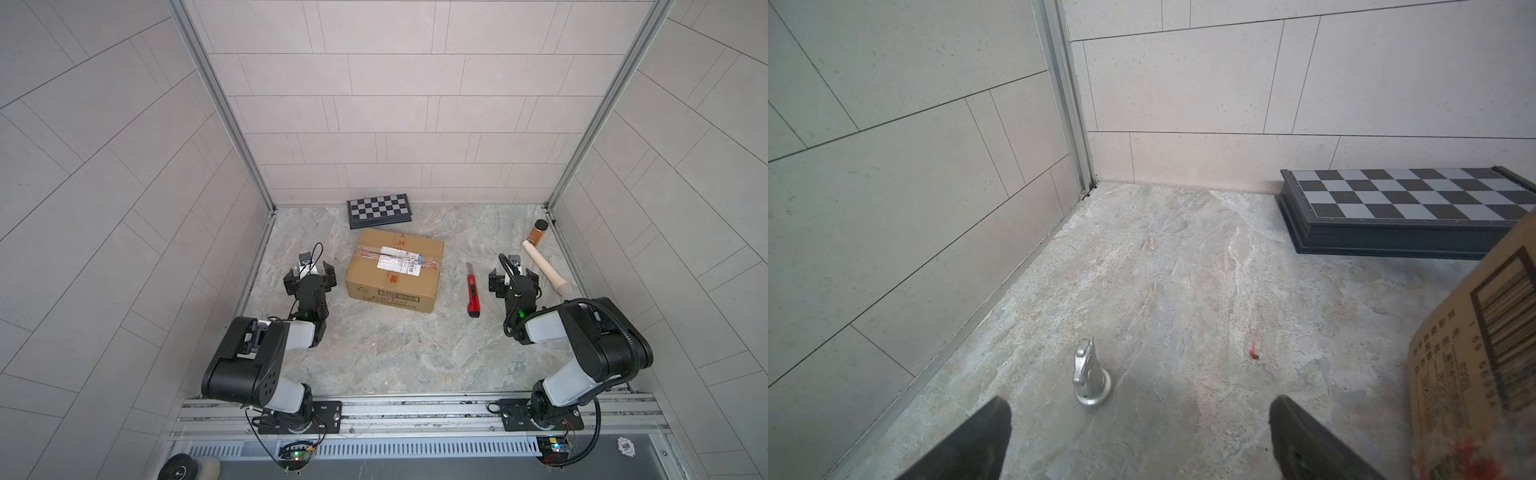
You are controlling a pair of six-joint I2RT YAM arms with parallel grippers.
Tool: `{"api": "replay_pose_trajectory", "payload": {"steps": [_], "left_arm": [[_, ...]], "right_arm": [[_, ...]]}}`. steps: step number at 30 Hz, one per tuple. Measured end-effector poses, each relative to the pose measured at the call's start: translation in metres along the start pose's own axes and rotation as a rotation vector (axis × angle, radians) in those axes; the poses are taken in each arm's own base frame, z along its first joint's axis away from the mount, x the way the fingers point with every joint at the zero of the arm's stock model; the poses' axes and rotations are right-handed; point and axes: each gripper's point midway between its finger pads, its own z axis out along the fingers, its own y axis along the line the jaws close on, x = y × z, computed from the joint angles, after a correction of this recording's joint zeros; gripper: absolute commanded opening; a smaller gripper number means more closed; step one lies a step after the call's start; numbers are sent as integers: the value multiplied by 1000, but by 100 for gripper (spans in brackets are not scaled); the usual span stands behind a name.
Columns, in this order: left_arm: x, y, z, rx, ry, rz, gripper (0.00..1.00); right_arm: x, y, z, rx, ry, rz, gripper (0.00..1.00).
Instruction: Unpack the express box
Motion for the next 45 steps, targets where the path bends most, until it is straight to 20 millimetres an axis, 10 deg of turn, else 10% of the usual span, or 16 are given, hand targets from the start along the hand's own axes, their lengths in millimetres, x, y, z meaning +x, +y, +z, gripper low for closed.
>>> {"api": "replay_pose_trajectory", "payload": {"steps": [45], "left_arm": [[-12,-2,-13,-17,-8,27,100]], "right_arm": [[-1,-1,-3,16,40,-15,99]]}}
